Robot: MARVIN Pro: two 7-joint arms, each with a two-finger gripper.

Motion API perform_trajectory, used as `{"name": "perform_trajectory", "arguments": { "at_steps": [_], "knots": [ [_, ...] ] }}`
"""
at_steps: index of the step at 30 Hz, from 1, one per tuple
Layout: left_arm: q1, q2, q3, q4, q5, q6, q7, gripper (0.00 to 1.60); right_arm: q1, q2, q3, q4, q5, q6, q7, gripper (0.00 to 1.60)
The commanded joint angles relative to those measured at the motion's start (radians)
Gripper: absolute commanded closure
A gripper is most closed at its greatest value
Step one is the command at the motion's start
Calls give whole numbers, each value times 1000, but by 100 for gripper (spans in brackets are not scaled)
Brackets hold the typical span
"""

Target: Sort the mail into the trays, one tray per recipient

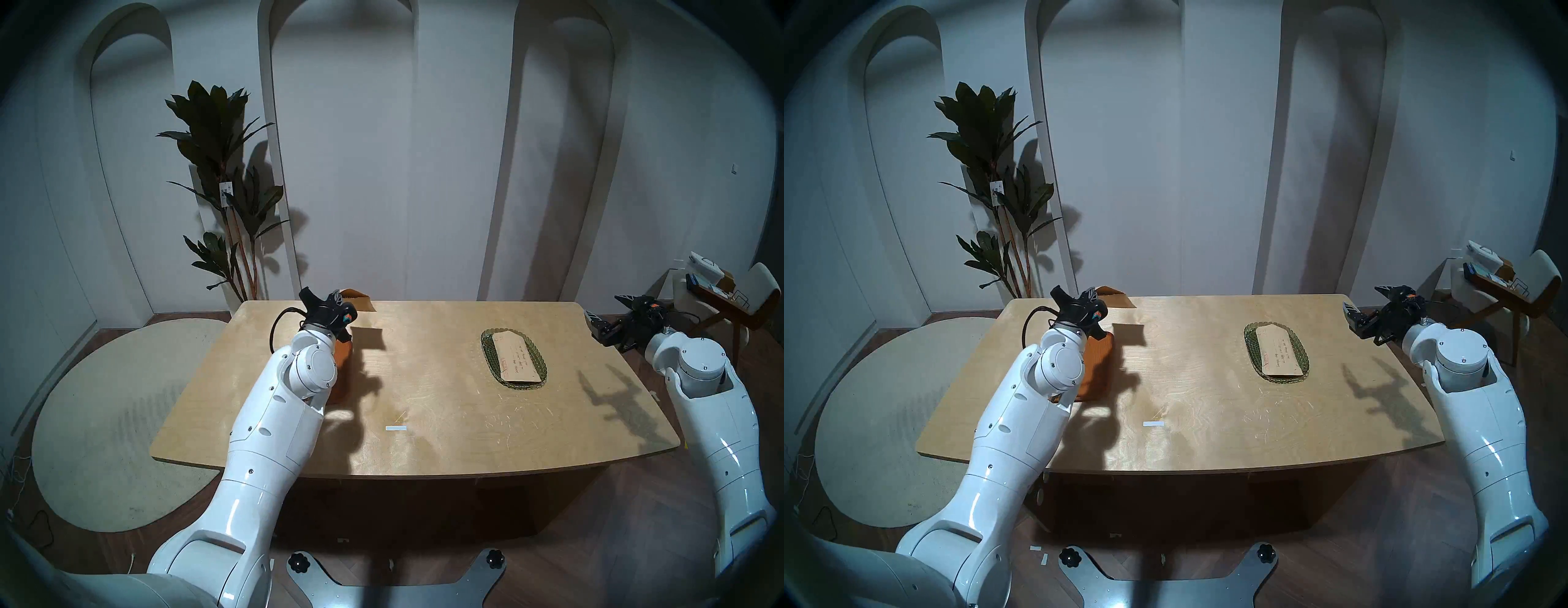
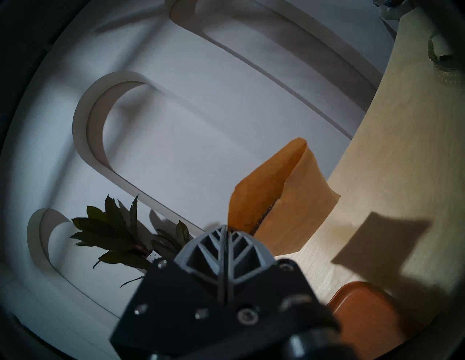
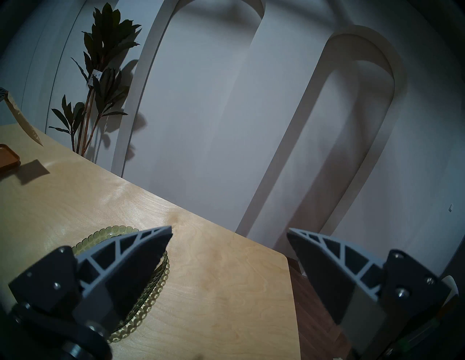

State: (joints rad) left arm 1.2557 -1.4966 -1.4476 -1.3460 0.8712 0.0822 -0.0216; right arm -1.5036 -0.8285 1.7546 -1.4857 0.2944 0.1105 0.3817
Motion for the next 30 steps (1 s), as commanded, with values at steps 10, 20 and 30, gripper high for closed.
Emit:
{"name": "perform_trajectory", "arguments": {
  "at_steps": [10,20,30],
  "knots": [
    [114,-3,-61,-123,-47,33,29,160,6,9,6,-14,-1,-11,1,0],
    [127,-10,-64,-98,-61,33,39,160,6,9,6,-14,0,-11,0,0],
    [117,-7,-77,-63,-73,24,50,160,6,10,5,-14,1,-11,0,0]
  ]
}}
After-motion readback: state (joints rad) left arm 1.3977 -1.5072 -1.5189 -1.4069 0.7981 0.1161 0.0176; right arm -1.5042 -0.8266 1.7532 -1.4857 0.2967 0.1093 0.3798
